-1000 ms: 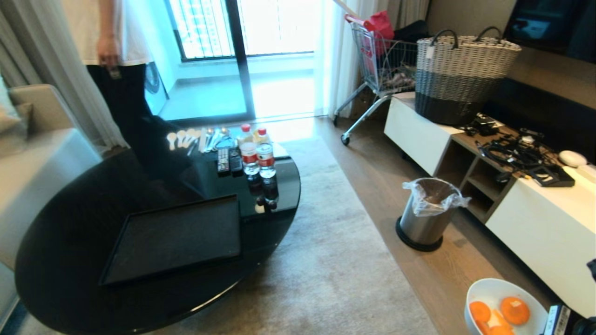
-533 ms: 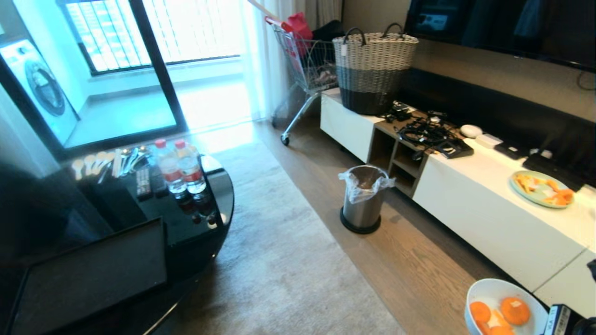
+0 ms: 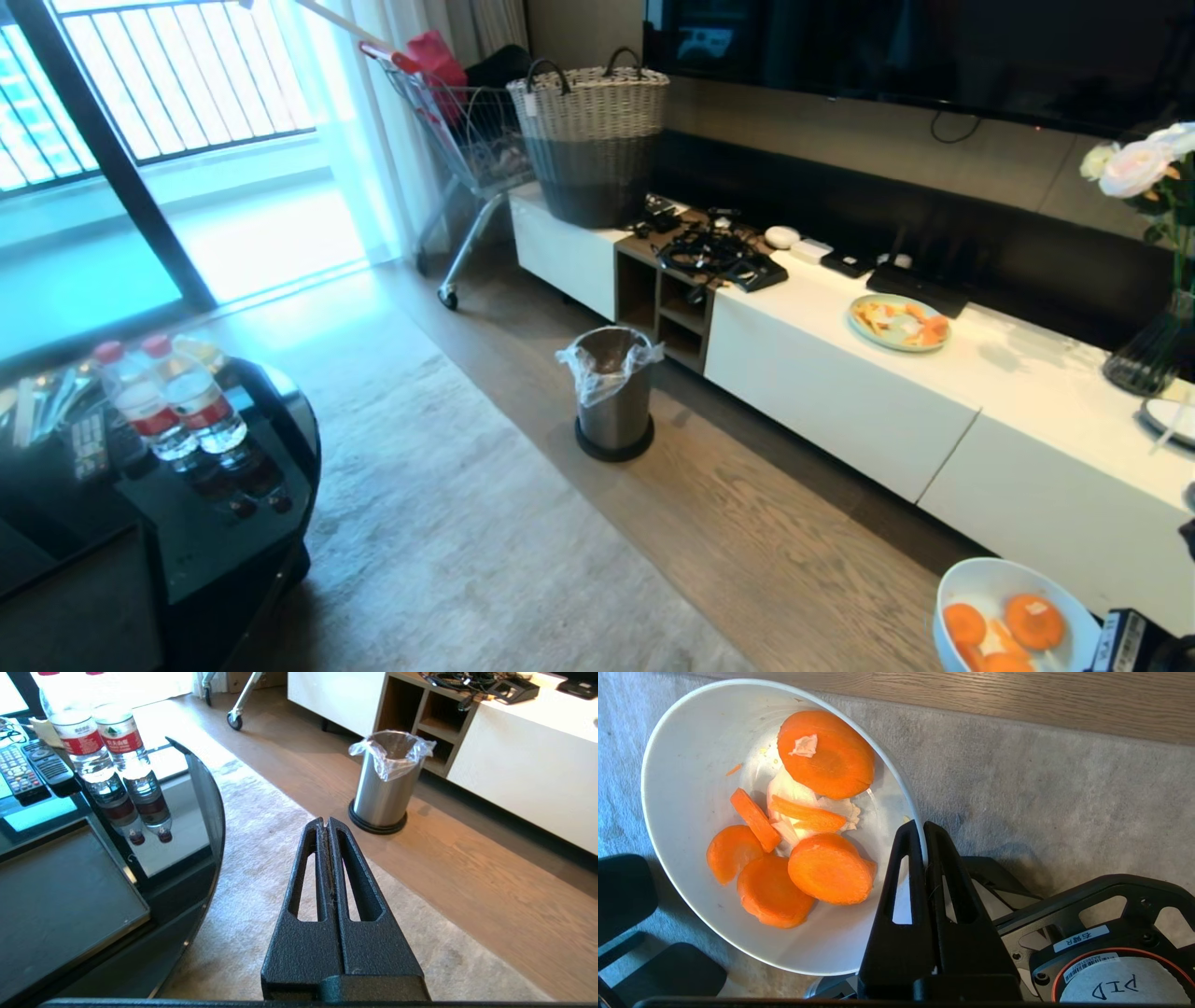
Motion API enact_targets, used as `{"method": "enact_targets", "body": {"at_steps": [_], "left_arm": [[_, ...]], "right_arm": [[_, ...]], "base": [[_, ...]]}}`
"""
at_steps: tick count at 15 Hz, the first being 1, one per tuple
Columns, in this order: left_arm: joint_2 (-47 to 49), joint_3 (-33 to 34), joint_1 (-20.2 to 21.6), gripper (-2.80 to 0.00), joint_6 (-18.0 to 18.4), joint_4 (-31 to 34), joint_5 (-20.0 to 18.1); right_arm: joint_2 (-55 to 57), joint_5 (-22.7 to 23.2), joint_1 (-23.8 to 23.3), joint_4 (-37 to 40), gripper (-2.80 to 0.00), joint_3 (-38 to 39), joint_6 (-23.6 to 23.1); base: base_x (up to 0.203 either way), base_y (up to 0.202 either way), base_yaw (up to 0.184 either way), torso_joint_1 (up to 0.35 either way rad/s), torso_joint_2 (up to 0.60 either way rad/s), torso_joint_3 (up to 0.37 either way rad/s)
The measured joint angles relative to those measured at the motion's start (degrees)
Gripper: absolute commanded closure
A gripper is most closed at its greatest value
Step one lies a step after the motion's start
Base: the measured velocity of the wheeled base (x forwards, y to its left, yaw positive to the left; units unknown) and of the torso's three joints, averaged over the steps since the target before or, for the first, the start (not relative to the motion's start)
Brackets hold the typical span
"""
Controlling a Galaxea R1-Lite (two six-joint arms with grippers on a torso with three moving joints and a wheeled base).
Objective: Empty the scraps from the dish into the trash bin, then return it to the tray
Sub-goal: Move the bowl over the trash can
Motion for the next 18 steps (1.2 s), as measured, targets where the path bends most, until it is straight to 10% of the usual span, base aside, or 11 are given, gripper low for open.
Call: {"method": "enact_targets", "body": {"at_steps": [18], "left_arm": [[0.0,0.0,0.0,0.0,0.0,0.0,0.0]], "right_arm": [[1.2,0.3,0.2,0.0,0.0,-1.9,-4.5]], "base": [[0.0,0.0,0.0,0.0,0.0,0.0]]}}
